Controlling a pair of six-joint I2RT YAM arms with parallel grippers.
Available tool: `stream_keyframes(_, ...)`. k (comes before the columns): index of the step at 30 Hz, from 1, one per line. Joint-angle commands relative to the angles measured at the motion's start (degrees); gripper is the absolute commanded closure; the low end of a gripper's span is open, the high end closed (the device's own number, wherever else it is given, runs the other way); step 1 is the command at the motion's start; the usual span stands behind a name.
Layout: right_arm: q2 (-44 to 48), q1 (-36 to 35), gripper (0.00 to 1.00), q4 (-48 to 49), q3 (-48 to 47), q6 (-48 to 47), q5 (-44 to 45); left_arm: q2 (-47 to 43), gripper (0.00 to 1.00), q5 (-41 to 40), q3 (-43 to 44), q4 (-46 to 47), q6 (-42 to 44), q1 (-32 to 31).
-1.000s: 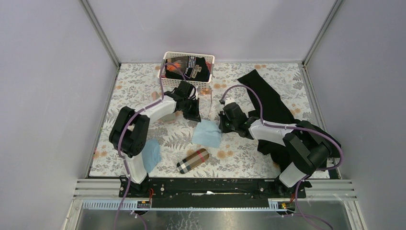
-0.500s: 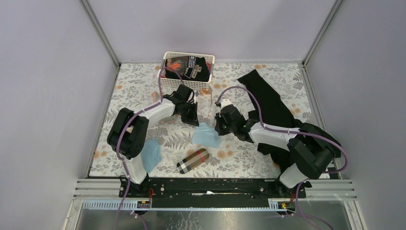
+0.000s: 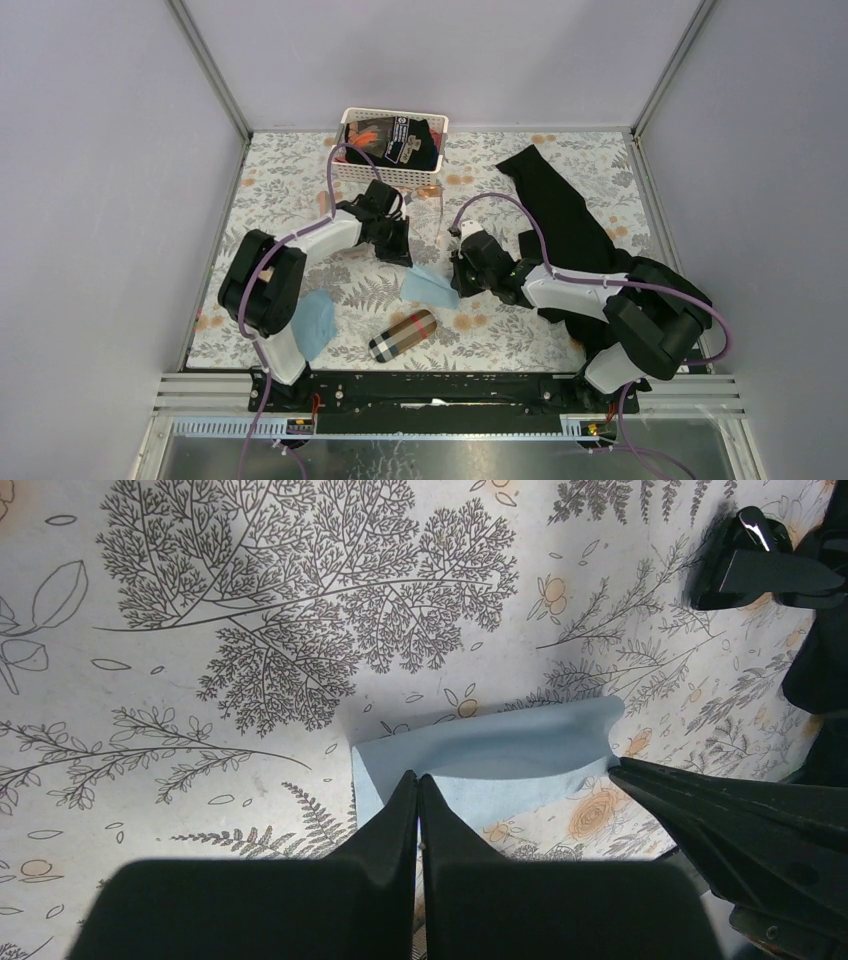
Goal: Organize the sunglasses
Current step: Fold the glasses cleaning cloth at the center of the board.
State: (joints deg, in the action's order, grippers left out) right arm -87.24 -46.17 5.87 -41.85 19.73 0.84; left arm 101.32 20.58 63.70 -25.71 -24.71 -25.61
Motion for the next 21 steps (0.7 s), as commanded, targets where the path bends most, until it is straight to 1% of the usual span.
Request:
stream_keyframes(1,2.8,-1.1,1.0,0.4,0.7,0.7,-0.8,-1.9,1.0,-0.6,-1.6,1.6,0.1,0.4)
stream_keyframes(9,3.8,-1.8,1.0,0.8,2.1,1.0,-3.1,-3.4,1.0,-0.2,-4.3,2.1,-0.3,0.4)
stream_keyframes(21,3.1,-2.3,1.0,1.5,2.8,1.3,-2.7,-4.8,1.0,0.4,-7.5,3.7,-1.6,-0.3)
